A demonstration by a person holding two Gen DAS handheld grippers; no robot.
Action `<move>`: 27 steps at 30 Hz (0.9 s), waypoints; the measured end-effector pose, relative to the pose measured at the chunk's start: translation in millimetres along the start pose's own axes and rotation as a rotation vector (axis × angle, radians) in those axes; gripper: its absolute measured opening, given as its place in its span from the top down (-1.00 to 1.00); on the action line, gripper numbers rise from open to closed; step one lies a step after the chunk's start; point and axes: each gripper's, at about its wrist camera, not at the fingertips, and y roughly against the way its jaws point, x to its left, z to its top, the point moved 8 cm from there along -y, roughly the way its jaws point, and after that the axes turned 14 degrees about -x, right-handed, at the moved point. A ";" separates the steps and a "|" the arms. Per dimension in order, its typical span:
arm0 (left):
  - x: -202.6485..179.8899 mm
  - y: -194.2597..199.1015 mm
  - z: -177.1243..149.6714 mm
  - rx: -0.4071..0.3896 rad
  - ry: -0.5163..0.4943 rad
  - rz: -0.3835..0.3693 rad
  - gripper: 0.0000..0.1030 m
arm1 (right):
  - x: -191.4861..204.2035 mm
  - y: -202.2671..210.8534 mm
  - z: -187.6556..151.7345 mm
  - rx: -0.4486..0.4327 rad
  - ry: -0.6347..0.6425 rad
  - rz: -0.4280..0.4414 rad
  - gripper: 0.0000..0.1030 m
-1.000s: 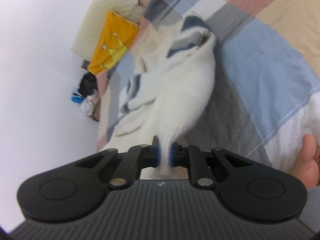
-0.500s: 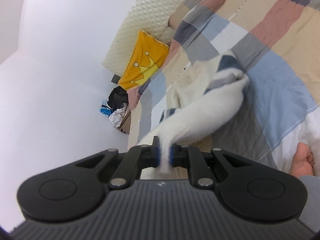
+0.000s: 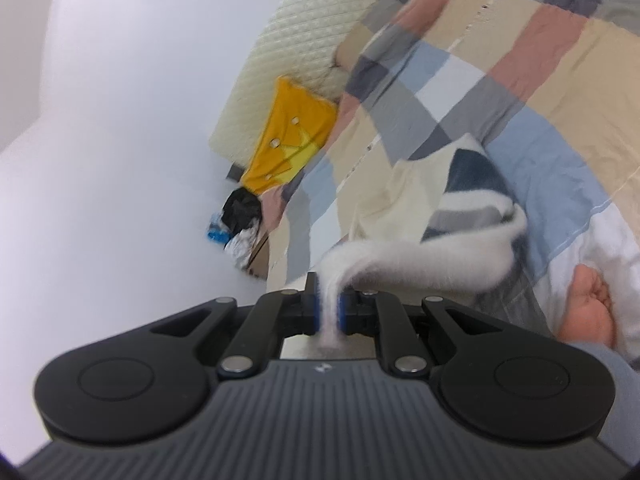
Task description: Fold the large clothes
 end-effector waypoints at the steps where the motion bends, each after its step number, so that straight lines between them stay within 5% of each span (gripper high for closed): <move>1: 2.3 -15.2 2.4 -0.001 0.012 0.010 0.85 | -3.0 -13.8 3.8 -0.014 -0.014 -0.015 0.76; 6: 16.2 -91.7 16.9 -0.042 0.053 0.063 0.85 | -24.7 -84.3 18.8 -0.101 -0.046 -0.124 0.76; 18: 109.5 -246.3 20.1 -0.063 0.117 0.167 0.85 | -87.5 -219.0 27.9 -0.149 -0.124 -0.169 0.76; 27: 152.0 -349.1 19.1 -0.025 -0.050 0.162 0.85 | -132.5 -299.8 34.2 -0.146 -0.092 -0.237 0.76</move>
